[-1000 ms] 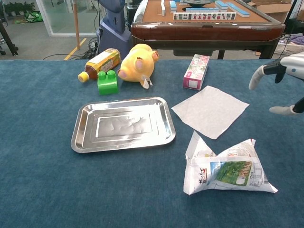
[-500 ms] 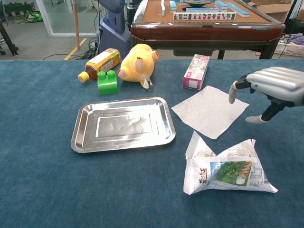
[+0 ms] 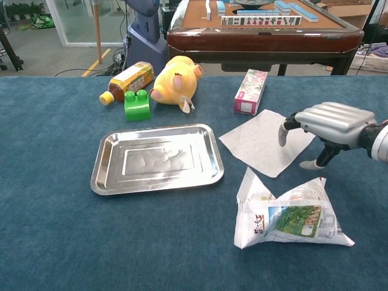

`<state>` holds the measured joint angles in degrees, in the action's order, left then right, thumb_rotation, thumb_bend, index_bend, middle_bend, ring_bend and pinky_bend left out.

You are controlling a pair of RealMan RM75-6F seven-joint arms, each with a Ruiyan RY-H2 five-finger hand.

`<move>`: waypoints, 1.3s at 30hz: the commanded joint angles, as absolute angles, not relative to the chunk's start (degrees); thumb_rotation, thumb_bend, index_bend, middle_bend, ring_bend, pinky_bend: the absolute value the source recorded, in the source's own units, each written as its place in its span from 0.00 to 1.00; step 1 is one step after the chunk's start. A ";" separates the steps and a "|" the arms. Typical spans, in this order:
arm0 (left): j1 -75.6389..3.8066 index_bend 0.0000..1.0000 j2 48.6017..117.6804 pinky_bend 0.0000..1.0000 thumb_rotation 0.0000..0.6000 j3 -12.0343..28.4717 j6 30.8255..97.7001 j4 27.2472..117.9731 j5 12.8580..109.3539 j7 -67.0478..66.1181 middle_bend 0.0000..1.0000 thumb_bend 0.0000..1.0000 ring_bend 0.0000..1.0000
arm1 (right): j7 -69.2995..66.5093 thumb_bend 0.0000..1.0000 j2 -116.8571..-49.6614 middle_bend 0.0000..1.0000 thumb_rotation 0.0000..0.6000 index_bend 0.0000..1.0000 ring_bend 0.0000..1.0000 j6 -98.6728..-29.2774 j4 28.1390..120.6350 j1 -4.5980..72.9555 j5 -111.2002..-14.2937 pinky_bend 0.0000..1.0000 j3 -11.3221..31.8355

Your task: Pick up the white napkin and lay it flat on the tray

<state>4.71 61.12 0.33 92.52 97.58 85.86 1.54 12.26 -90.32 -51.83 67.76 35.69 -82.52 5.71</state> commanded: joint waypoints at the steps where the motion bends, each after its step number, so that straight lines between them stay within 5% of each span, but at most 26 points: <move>1: 4.69 0.07 61.16 0.01 1.00 0.45 92.66 97.54 85.97 1.53 0.02 0.33 0.04 | 12.18 0.25 -91.03 0.29 1.00 0.40 0.17 -52.02 66.96 36.04 -82.58 0.32 5.45; 39: 4.30 0.07 61.42 0.01 1.00 0.76 91.26 96.74 85.40 1.96 0.02 0.33 0.04 | 11.58 0.25 -96.26 0.29 1.00 0.40 0.17 -51.06 59.76 38.97 -80.68 0.32 5.11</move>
<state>4.31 61.41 0.76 91.26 96.74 85.41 1.96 11.64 -96.21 -51.10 59.80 38.93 -80.68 5.11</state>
